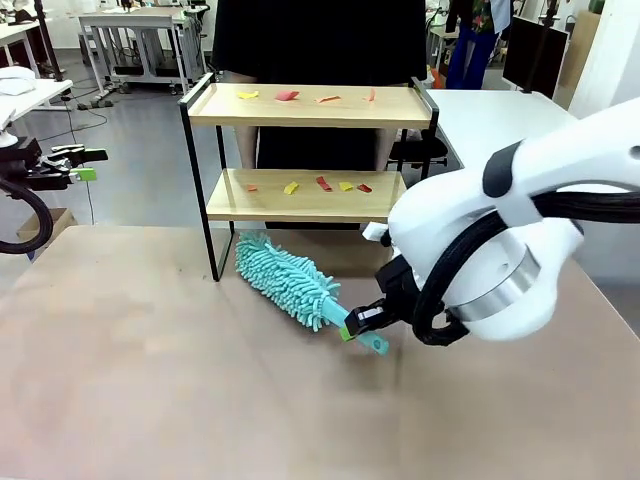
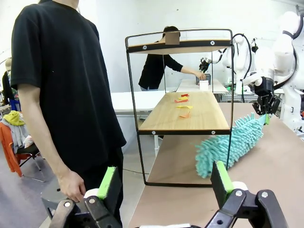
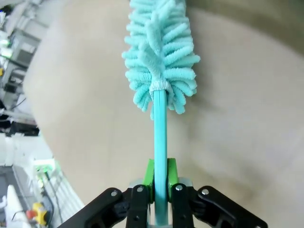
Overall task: Clean the shelf.
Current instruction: Clean the specific section of the Shelf indicated by the human with the Duster.
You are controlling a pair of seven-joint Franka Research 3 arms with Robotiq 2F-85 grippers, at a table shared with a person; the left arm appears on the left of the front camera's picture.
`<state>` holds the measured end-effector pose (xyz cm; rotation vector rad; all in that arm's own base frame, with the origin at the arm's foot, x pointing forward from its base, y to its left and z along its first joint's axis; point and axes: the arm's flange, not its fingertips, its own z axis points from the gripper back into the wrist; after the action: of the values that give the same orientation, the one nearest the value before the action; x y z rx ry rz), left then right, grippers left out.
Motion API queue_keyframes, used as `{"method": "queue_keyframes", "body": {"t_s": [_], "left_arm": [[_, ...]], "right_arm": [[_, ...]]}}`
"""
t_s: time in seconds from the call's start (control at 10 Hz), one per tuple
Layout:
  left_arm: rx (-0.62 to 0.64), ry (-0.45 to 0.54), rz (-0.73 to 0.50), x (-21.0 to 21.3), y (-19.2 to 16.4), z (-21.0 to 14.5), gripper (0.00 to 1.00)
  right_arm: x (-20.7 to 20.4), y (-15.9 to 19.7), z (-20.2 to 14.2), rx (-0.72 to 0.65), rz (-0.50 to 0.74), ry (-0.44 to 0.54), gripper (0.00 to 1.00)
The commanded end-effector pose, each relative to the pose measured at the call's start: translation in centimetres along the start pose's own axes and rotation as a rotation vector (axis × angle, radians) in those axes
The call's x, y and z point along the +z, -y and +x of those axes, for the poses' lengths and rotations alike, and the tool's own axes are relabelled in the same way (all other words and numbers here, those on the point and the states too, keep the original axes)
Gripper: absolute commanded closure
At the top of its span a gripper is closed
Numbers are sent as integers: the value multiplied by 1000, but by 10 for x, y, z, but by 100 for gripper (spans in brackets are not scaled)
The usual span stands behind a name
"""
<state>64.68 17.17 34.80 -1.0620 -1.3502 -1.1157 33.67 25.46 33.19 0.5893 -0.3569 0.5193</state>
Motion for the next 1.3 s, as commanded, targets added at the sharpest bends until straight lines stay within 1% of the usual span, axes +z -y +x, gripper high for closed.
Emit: {"method": "queue_keyframes", "body": {"t_s": [0.0,0.1,0.2,0.5,0.6,0.8,0.9,1.0,1.2], "left_arm": [[-14,-2,-3,0,2,2,0],[-14,-2,-3,0,2,2,0],[-14,-2,-3,0,2,2,0],[-14,-2,-3,0,2,2,0],[-14,-2,-3,0,2,2,0],[-14,-2,-3,0,2,2,0],[-14,-2,-3,0,2,2,0],[-14,-2,-3,0,2,2,0],[-14,-2,-3,0,2,2,0]], "right_arm": [[66,-10,2,33,73,-70,87],[79,-14,-1,72,74,-100,87],[96,-18,-4,88,78,-113,87],[146,-25,-14,113,36,-176,87],[166,-25,-19,129,40,-180,87],[211,-20,-29,177,11,-212,87],[226,-17,-34,230,-6,-254,87],[233,-13,-36,257,-17,-307,87],[238,-1,-40,262,-18,-366,87]]}}
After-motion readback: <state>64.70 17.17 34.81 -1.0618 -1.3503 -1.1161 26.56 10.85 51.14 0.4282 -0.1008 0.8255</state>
